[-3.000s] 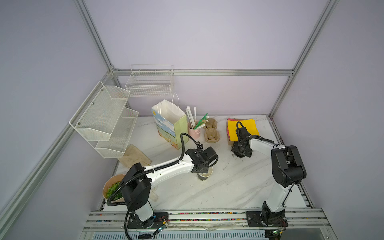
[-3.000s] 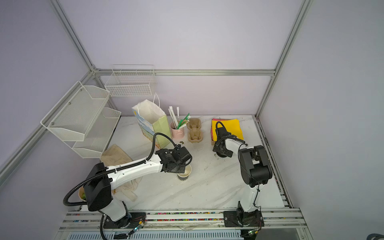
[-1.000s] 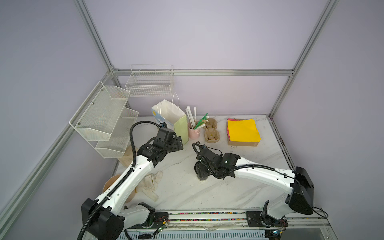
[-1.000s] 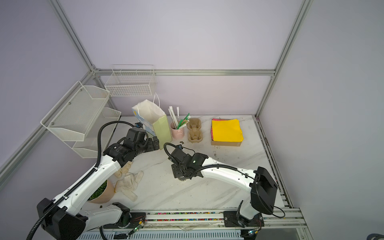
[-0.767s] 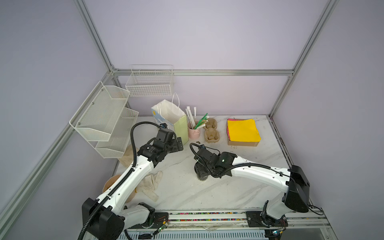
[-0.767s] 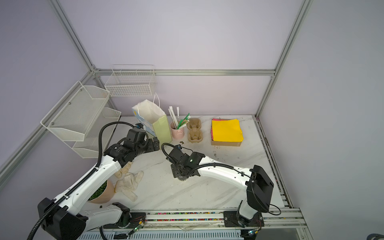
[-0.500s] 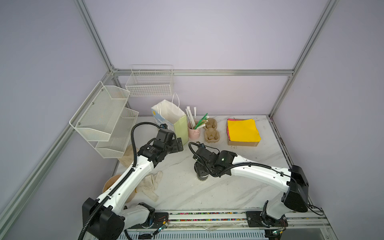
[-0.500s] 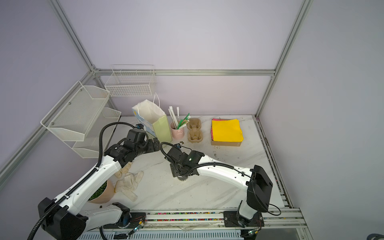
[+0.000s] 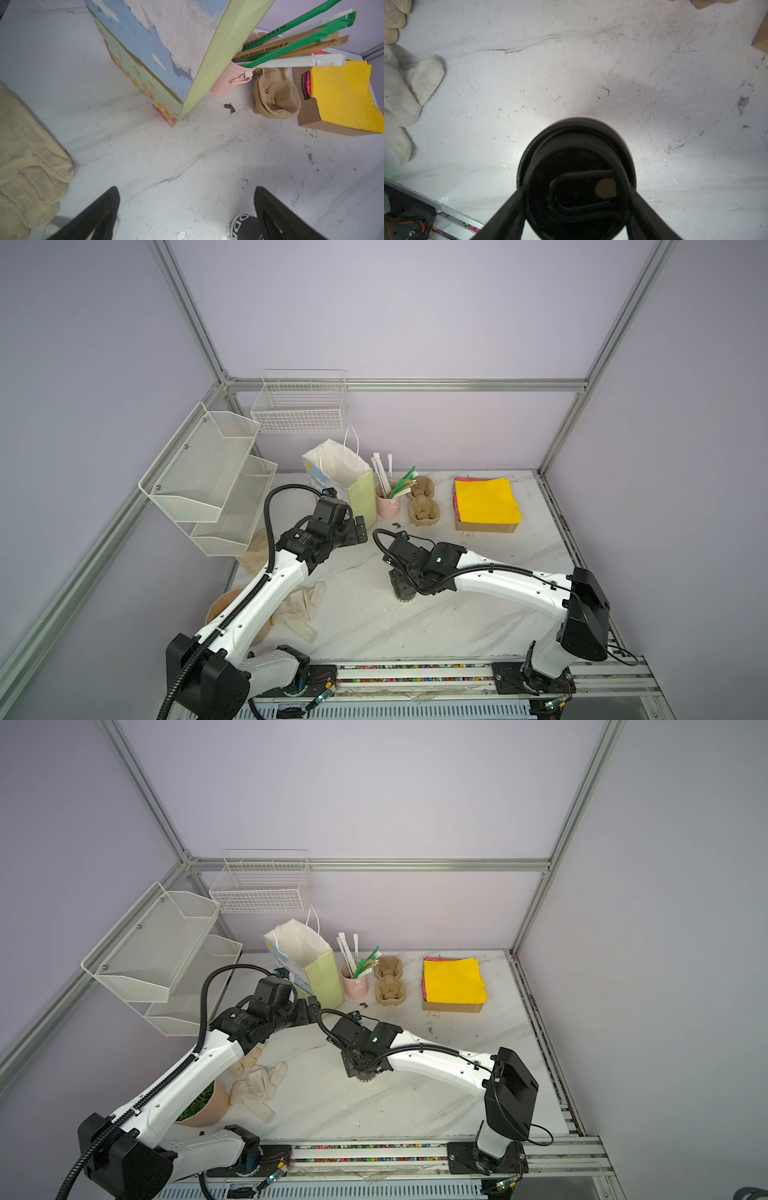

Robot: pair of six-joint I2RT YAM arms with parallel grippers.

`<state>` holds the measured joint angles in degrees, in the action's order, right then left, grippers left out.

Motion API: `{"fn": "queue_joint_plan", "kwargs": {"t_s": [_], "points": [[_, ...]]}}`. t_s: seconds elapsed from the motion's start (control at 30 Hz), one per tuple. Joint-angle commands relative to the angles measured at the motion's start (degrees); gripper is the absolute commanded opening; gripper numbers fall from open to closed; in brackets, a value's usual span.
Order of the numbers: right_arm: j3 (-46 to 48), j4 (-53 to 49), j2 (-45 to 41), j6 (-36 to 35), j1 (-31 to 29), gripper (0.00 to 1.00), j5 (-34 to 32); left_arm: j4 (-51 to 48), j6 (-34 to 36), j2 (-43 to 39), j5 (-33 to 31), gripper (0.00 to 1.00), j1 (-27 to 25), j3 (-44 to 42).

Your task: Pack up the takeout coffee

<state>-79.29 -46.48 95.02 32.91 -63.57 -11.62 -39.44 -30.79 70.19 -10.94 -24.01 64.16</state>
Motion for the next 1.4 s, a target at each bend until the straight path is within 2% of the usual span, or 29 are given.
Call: {"fn": "queue_joint_plan", "kwargs": {"t_s": [0.0, 0.33, 1.1, 1.37], "points": [[-1.4, -3.0, 2.1, 0.4, -0.5, 0.72, -0.9, 2.2, 1.0, 0.1, 0.9, 1.0, 0.5, -1.7], [-3.2, -3.8, 2.3, 0.6, -0.5, 0.72, -2.6, 2.2, 1.1, 0.9, 1.9, 1.0, 0.6, -1.6], [-2.9, -3.1, 2.0, 1.3, -0.5, 0.72, -1.4, 2.2, 1.3, 1.2, 2.6, 1.0, 0.8, -1.7], [-3.2, -3.8, 0.6, 2.4, -0.5, 0.72, -3.3, 2.1, 1.3, 1.2, 2.7, 1.0, 0.9, -1.7]]}}
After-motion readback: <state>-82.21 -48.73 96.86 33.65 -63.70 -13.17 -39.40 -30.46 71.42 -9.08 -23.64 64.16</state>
